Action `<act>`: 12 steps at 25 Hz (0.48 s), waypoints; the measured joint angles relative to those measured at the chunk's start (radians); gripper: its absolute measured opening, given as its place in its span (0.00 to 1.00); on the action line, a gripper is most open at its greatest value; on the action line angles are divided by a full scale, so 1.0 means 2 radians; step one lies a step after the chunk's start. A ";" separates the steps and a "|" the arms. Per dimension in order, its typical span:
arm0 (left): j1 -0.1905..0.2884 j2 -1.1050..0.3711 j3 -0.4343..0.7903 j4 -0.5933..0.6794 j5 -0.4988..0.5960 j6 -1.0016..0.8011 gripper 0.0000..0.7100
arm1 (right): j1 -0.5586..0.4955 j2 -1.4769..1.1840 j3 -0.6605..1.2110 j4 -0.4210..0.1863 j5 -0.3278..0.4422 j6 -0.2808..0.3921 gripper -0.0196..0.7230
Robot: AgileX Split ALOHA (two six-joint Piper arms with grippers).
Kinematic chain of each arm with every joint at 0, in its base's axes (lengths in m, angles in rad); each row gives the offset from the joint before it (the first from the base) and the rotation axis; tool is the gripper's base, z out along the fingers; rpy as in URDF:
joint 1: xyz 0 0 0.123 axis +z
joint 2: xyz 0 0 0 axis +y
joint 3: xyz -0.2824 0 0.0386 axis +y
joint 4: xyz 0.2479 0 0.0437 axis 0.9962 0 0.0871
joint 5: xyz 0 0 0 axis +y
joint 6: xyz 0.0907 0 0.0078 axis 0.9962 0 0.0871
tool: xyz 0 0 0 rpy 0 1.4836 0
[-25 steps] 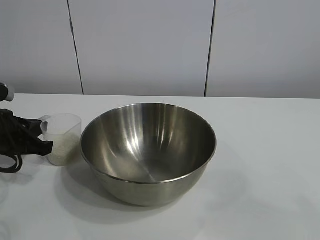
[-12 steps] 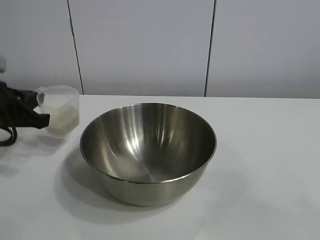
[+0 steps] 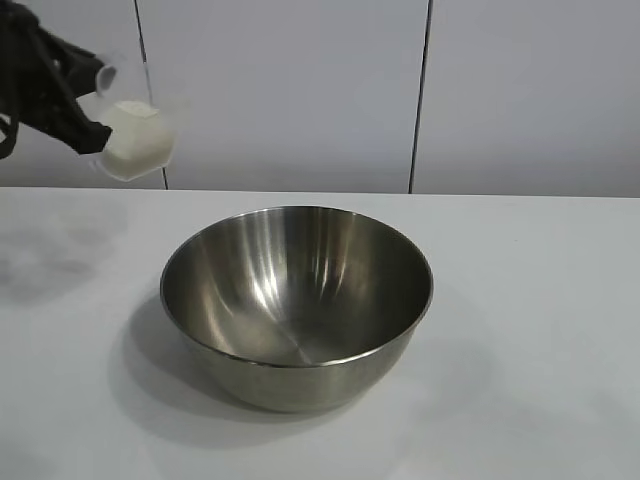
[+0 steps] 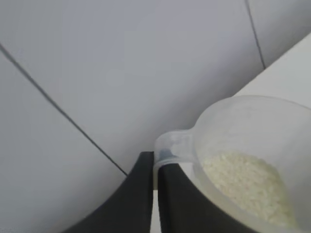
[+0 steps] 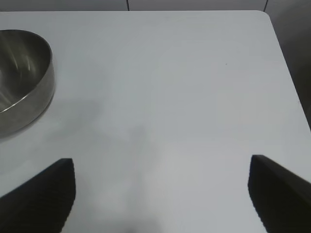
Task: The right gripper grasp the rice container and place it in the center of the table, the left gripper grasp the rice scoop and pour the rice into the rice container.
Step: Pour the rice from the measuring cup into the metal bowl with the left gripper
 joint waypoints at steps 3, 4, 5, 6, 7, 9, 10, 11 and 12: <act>-0.032 0.027 -0.004 0.000 0.013 0.074 0.02 | 0.000 0.000 0.000 0.000 0.000 0.000 0.92; -0.038 0.039 -0.004 0.000 0.015 0.101 0.02 | 0.000 0.000 0.000 0.000 0.000 0.000 0.92; -0.045 0.049 -0.004 0.000 0.015 0.127 0.02 | 0.000 0.000 0.000 0.000 0.000 0.000 0.92; -0.050 0.059 -0.004 0.001 0.015 0.165 0.02 | 0.000 0.000 0.000 0.000 0.000 0.000 0.92; -0.052 0.069 -0.004 0.006 0.011 0.210 0.02 | 0.000 0.000 0.000 0.000 0.000 0.000 0.92; -0.053 0.084 -0.004 0.017 -0.008 0.301 0.02 | 0.000 0.000 0.000 0.000 0.000 0.000 0.92; -0.053 0.092 -0.004 0.021 -0.025 0.348 0.02 | 0.000 0.000 0.000 0.000 0.000 0.000 0.92; -0.053 0.099 -0.004 0.022 -0.040 0.389 0.02 | 0.000 0.000 0.000 0.000 0.000 0.000 0.92; -0.053 0.103 -0.004 0.023 -0.057 0.416 0.02 | 0.000 0.000 0.000 0.000 0.000 0.000 0.92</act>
